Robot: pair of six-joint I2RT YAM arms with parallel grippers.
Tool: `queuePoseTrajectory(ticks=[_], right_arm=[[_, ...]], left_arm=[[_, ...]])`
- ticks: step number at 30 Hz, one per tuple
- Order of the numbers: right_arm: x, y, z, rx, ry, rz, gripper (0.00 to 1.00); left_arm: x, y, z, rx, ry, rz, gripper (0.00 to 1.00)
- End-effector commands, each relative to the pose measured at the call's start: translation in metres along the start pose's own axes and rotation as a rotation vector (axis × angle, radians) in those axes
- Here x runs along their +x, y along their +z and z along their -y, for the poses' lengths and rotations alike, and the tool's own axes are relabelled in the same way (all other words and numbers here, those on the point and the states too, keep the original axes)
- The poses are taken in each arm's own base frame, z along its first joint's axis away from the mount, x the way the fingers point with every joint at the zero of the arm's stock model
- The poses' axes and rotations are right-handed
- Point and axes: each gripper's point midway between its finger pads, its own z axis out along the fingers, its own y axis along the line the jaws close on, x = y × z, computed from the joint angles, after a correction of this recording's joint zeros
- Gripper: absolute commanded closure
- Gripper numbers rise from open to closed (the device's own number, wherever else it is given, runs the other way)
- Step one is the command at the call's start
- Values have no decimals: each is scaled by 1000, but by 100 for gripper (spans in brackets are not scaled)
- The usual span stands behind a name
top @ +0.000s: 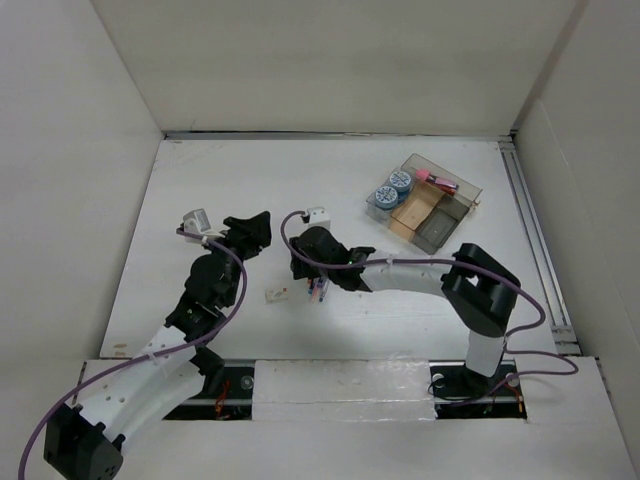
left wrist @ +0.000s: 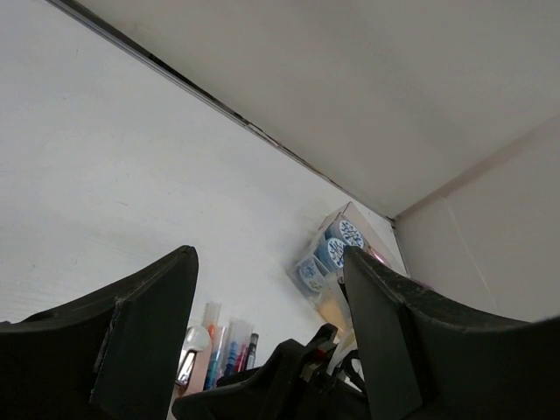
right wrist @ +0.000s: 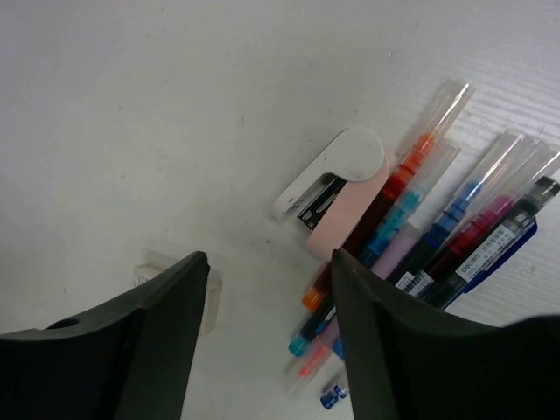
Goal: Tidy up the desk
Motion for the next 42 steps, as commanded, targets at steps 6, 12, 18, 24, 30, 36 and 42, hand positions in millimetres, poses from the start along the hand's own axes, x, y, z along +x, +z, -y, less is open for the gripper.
queuePoseTrajectory(ticks=[6,12,18,24,30,36,42], right_arm=[[-28,16,14,101,31,45,34],[-22,29,17,115,38,24,34],[-27,39,25,134,66,9,34],[-23,46,19,109,73,-2,39],[-19,56,19,120,68,-16,43],[-15,63,19,122,77,-21,43],[-42,49,-4,11,138,29,72]], left_arm=[[-9,2,11,28,-14,27,37],[-8,3,11,28,-10,25,37],[-10,2,10,23,-11,29,37],[-10,1,10,30,-17,34,37],[-11,2,8,18,-17,36,37],[-18,-5,1,-2,-42,75,38],[-35,-18,-10,-20,-117,165,39]])
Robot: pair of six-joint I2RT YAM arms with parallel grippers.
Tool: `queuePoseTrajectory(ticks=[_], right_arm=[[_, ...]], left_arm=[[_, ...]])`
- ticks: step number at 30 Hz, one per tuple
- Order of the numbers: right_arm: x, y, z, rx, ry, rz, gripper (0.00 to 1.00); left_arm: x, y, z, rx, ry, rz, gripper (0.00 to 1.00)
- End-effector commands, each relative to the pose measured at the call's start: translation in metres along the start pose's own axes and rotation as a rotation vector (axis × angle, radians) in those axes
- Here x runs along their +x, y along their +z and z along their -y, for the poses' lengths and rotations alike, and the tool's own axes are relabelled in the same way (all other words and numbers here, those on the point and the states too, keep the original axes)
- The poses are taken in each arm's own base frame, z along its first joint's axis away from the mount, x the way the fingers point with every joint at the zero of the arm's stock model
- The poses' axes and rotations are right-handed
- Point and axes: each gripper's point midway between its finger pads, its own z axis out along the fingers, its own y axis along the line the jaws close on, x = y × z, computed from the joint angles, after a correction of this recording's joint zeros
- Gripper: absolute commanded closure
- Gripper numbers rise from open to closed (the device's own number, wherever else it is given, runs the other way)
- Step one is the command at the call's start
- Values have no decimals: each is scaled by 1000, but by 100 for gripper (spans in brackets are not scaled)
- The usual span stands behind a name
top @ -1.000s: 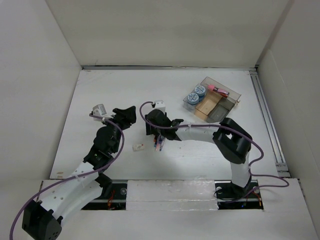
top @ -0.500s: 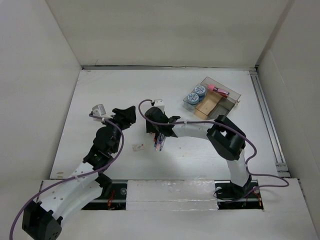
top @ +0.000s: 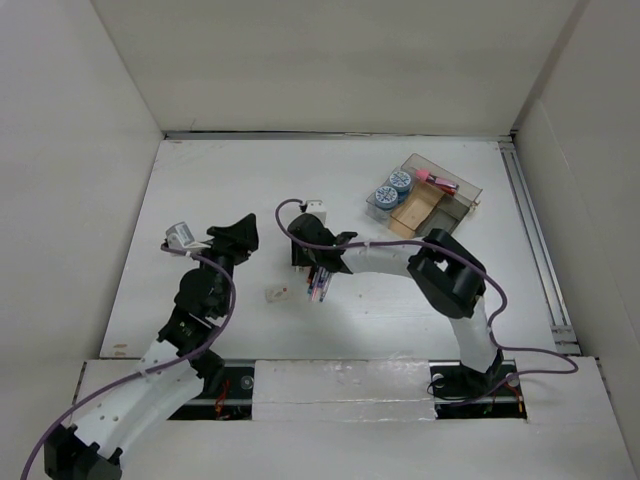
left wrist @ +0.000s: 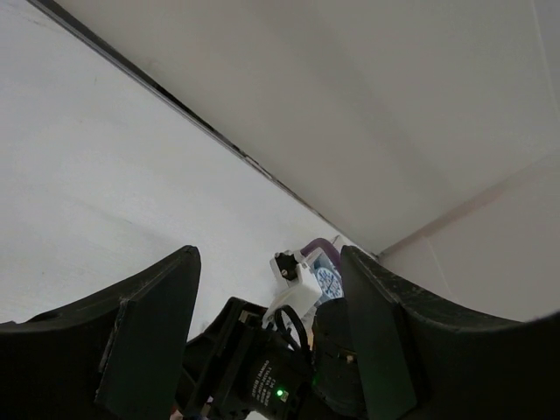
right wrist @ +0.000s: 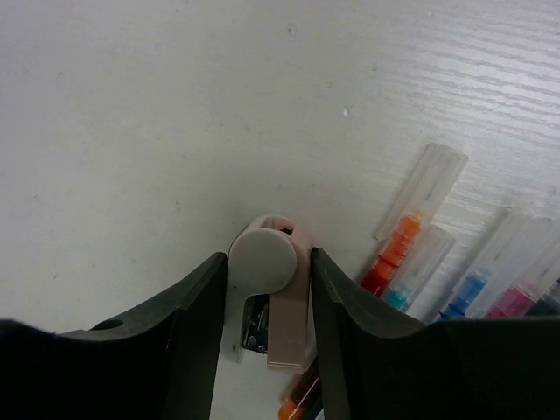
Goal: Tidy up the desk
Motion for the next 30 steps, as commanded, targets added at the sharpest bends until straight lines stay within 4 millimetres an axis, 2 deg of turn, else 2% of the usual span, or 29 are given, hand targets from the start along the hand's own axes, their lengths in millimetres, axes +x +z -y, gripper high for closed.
queuePoseTrajectory(ticks=[1,2,3,5,6,7,9,10,11,12,14,15,18,19,21,22,25,26,29,30], right_arm=[[-45,-22,-31,-150,88,82,73],[-62,-29,-38,-199,118,124,73],[-78,-45,-47,-257,152,145,74],[-101,-57,-43,-310,207,198,74],[-118,-75,-45,-356,239,232,74],[-129,-82,-41,-366,257,261,74],[-149,-87,-9,-300,312,333,74],[-160,-93,20,-240,346,375,75],[-170,-103,23,-229,367,415,75],[-174,-98,63,-130,412,451,75],[-185,-106,104,-42,468,498,75],[-190,-105,143,47,529,523,76],[-195,-111,192,142,600,558,76],[-196,-111,218,187,629,568,76],[-195,-111,241,226,676,567,76],[-195,-112,260,257,702,570,75],[-189,-103,280,268,743,534,75],[-191,-103,293,284,764,533,75],[-189,-95,311,294,806,505,73],[-188,-93,311,279,814,491,72]], left_arm=[[-16,-5,-3,-11,-63,77,39],[-17,-7,-3,-5,-70,81,39],[-19,-8,-1,6,-76,86,39],[-18,-8,-2,12,-70,90,39],[-17,-7,-2,8,-65,84,39],[-18,-6,1,9,-63,79,39],[-13,-4,3,10,-48,53,39],[-12,-3,3,12,-46,53,39],[-13,-3,3,13,-44,54,39],[-11,-2,3,9,-40,46,39],[-10,-2,6,20,-39,38,39],[-7,-1,9,33,-35,23,39],[-2,1,8,31,-23,11,39],[-2,2,8,26,-22,6,39],[-2,2,10,31,-20,1,39],[0,1,8,29,-17,0,39],[-3,1,7,25,-20,12,39],[-3,1,8,29,-22,11,39],[-1,1,7,34,-20,10,39],[-1,2,7,31,-21,11,39]])
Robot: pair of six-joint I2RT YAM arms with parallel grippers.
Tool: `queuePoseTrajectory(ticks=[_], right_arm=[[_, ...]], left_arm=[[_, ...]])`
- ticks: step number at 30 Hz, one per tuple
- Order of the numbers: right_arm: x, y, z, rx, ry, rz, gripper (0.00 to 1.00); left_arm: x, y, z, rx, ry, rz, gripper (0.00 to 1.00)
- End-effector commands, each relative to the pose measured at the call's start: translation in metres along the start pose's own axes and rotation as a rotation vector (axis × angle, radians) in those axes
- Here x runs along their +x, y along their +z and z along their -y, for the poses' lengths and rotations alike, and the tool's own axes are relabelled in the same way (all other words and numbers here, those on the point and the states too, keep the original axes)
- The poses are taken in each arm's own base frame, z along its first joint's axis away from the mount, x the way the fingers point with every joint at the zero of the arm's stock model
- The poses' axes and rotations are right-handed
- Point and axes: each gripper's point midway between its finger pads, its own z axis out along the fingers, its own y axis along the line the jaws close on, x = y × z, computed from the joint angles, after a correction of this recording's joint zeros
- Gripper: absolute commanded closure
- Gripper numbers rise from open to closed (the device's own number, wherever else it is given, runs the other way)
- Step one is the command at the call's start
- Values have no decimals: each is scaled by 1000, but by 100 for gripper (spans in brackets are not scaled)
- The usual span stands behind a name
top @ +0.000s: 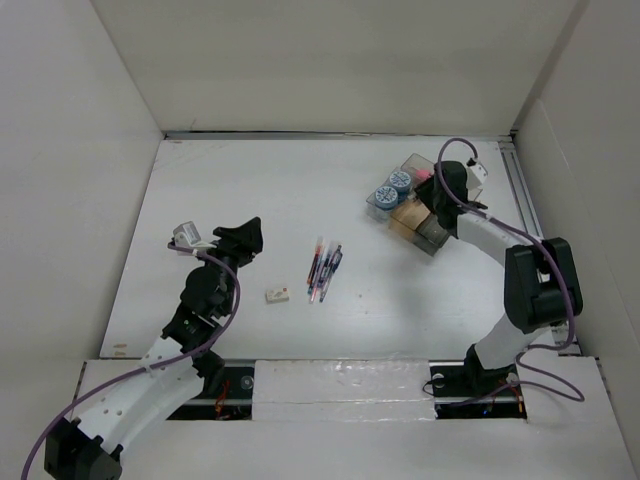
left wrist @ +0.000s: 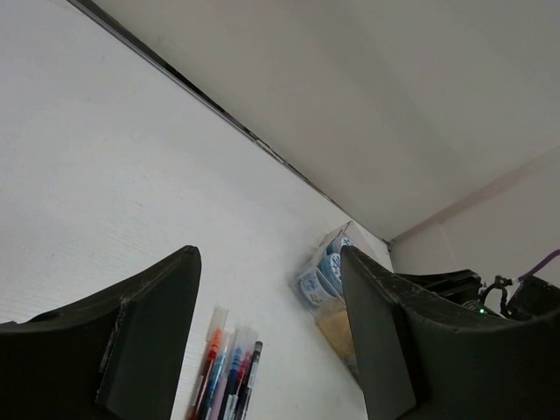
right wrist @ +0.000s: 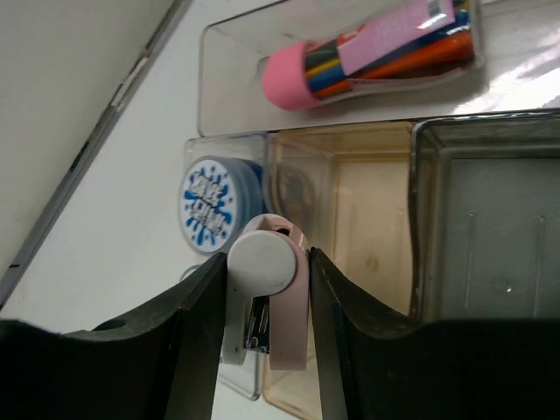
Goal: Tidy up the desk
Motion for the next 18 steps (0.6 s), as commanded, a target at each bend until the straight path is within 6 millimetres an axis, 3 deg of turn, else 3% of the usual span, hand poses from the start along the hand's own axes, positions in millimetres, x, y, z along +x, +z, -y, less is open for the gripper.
queuePoseTrajectory(ticks=[1,3,6,7,8,12,13,14,15,16,18], right_arm=[[-5,6,-11,-36,58,-37,71],[-7,9,-5,-14,64,-30,68],[-11,8,4,29,73,-1,44],[-11,7,5,28,73,-2,29],[-13,4,2,15,77,-1,24],[-12,-11,-14,-77,94,-14,21],[0,-15,-15,-99,82,-42,23],[12,-31,-40,-221,59,-82,29],[12,-31,-40,-222,59,-82,29],[21,-39,-48,-265,44,-107,65],[65,-62,-74,-402,-35,-208,84]], left_arm=[[-19,1,23,57,-29,44,39],[-17,1,23,57,-25,34,39],[-18,2,22,55,-26,42,39],[-17,2,21,50,-22,38,40],[-18,1,22,53,-25,38,40],[-18,1,22,60,-29,45,40],[-20,1,22,57,-33,49,40],[-21,0,22,56,-31,45,40],[-21,0,22,56,-31,45,40],[-20,-1,20,51,-33,47,40],[-29,-4,14,28,-63,92,40]])
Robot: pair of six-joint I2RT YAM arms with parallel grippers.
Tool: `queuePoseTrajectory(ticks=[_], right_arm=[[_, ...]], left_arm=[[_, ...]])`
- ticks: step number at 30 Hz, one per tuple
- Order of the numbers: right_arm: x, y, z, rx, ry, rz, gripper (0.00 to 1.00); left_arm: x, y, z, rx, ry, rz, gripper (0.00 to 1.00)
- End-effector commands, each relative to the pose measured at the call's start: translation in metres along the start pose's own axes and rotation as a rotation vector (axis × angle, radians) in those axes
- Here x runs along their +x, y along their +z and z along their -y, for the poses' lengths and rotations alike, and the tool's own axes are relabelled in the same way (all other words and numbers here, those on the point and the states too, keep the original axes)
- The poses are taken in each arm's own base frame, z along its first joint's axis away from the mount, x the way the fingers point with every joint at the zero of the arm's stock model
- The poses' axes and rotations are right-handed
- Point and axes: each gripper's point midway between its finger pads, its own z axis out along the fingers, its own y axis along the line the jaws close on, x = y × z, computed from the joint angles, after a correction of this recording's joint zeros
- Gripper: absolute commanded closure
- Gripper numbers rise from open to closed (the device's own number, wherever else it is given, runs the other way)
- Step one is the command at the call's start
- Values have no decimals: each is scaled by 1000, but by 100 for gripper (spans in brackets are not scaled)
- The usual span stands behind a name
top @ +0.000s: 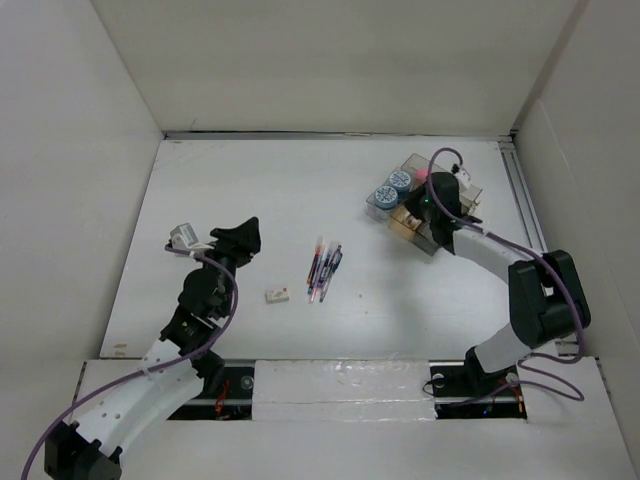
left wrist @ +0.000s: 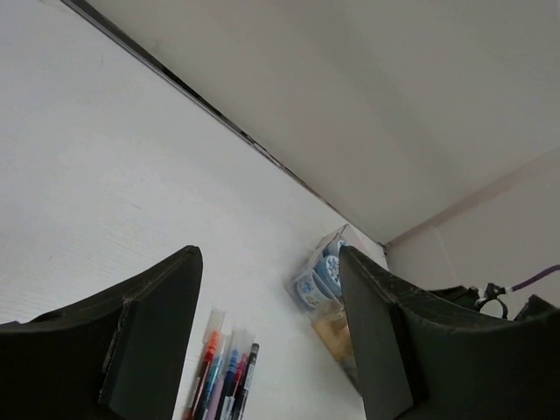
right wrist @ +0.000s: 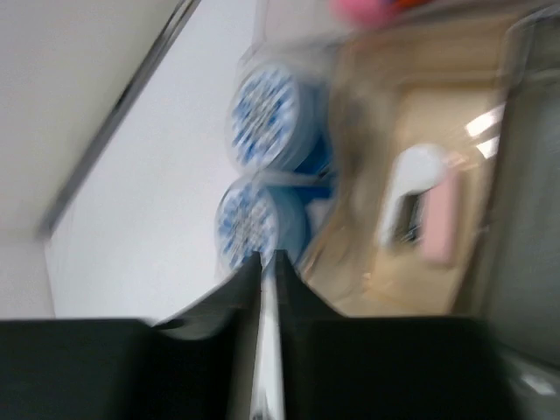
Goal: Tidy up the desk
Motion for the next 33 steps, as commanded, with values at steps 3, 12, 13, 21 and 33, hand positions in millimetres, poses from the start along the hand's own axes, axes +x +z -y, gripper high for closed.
queuePoseTrajectory(ticks=[3,12,13,21,33], right_arm=[[121,-55,-96,-449,-231,-320,100],[284,-130,-126,-725,-647,-619,56],[295,-140,-133,-756,-676,-641,46],[341,-150,-128,-774,-883,-688,23],[377,-163,-105,-688,-1028,-671,17]], left_arm=[[-37,-9,0,-23,-117,143,40],[-39,-13,-12,-44,-168,186,39],[-39,-12,-13,-54,-160,183,39],[-42,-13,-13,-71,-155,187,39],[-46,-16,-15,-71,-174,205,39]])
